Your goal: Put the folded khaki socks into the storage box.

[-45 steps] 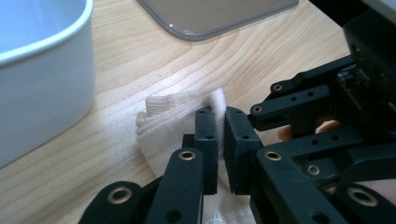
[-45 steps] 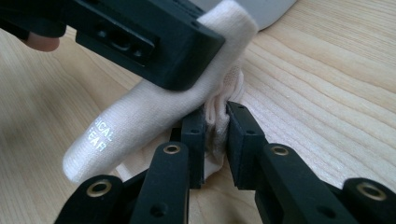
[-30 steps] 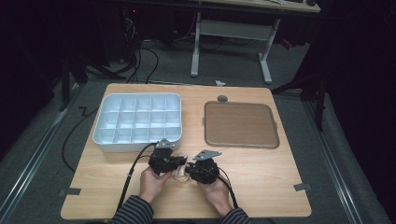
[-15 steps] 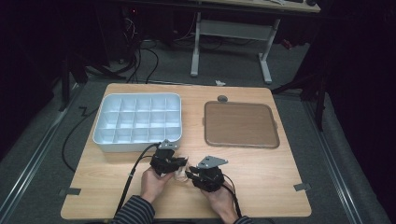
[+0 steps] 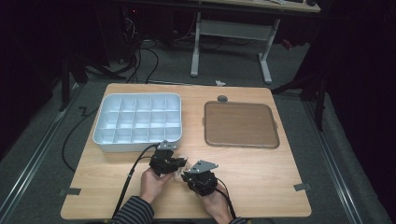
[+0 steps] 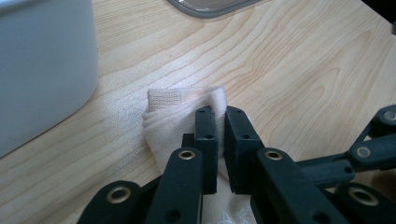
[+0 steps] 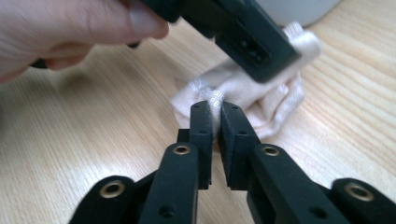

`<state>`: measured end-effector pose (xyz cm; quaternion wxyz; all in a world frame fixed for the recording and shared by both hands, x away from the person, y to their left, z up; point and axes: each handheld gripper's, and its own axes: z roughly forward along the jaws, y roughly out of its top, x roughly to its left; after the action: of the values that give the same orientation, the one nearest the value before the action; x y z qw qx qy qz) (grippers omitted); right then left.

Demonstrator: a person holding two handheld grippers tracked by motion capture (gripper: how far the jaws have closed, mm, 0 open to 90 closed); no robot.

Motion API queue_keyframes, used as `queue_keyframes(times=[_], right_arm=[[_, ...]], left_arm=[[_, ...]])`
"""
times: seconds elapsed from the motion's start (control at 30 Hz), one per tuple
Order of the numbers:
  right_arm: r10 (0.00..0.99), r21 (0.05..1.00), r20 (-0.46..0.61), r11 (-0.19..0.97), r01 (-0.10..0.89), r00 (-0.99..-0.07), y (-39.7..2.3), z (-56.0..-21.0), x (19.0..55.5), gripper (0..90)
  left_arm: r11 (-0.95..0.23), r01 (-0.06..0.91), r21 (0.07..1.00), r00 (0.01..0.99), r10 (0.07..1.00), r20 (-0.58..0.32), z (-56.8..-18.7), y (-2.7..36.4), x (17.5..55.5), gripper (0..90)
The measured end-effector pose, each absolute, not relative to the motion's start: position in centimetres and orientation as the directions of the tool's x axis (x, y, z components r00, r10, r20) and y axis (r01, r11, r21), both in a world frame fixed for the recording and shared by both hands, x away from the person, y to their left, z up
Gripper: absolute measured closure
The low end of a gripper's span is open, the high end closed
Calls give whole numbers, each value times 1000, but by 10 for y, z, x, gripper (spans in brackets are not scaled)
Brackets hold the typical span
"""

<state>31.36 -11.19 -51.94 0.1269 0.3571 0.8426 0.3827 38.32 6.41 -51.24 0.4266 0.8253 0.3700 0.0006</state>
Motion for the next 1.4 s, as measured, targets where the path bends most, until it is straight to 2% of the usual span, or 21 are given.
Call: queue_keyframes(times=[0.5, 0.83, 0.9, 1.03, 1.2, 1.4], right_arm=[[700, 713, 42, 479, 512, -713, -118, -523, 313, 864], [704, 717, 69, 457, 526, -707, -120, -527, 321, 862], [707, 720, 79, 447, 530, -703, -120, -527, 321, 860], [707, 719, 86, 444, 535, -702, -121, -527, 322, 857], [701, 713, 85, 453, 535, -708, -121, -528, 323, 856], [699, 712, 84, 457, 533, -711, -121, -528, 323, 856]], left_arm=[[-370, 590, 718, 738, 608, -293, -517, 65, 387, 843], [-382, 580, 720, 734, 628, -259, -516, 65, 389, 833], [-384, 577, 721, 739, 622, -260, -514, 64, 388, 798], [-402, 540, 739, 759, 613, -221, -508, 63, 380, 653], [-401, 523, 752, 743, 647, -172, -503, 66, 371, 568], [-372, 579, 726, 682, 709, -181, -512, 74, 363, 462]])
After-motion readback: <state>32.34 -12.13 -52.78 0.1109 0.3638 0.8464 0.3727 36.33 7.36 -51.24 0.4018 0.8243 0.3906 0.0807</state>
